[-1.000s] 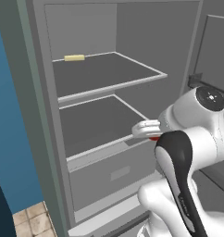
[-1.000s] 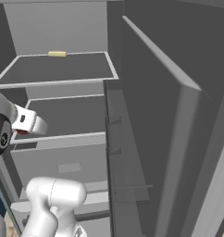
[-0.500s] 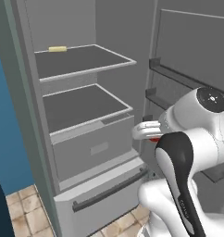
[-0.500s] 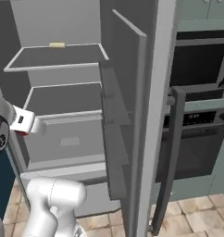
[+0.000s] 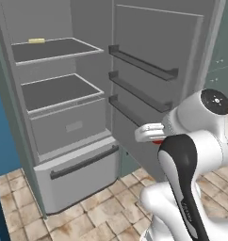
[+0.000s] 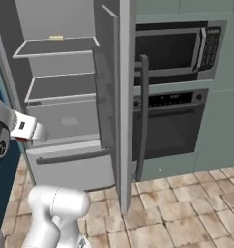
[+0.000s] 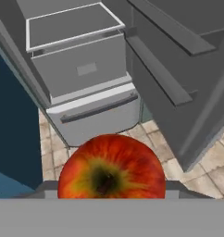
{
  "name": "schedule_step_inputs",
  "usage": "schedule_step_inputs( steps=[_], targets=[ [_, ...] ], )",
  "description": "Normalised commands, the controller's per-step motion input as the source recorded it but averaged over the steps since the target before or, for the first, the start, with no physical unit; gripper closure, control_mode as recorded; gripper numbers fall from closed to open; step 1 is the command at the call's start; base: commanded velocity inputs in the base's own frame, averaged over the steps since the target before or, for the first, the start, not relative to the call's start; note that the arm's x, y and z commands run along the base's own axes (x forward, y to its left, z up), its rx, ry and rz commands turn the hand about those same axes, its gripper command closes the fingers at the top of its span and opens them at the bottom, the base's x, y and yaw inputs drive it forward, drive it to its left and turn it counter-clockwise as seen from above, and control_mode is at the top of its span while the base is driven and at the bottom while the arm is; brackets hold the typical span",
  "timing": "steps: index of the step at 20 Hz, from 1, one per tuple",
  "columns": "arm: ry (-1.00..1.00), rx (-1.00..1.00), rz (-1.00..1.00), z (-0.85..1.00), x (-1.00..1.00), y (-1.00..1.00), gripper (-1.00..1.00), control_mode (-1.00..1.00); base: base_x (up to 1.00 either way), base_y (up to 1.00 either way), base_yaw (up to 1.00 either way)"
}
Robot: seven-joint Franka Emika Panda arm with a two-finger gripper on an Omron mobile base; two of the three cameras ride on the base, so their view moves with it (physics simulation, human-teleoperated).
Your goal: Pick up the mango and apple from the fridge and place one fruit on each plate on the dining counter.
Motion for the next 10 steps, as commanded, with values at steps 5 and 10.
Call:
schedule_step_inputs(
  steps=[5,10],
  targets=[
    [0.00,0.00,0.00,0.00,0.00,0.00,1.00,1.00,-1.00,-0.02,-0.09],
    [0.00,0.00,0.00,0.00,0.00,0.00,1.00,1.00,-0.89,-0.16,-0.47]
  ],
)
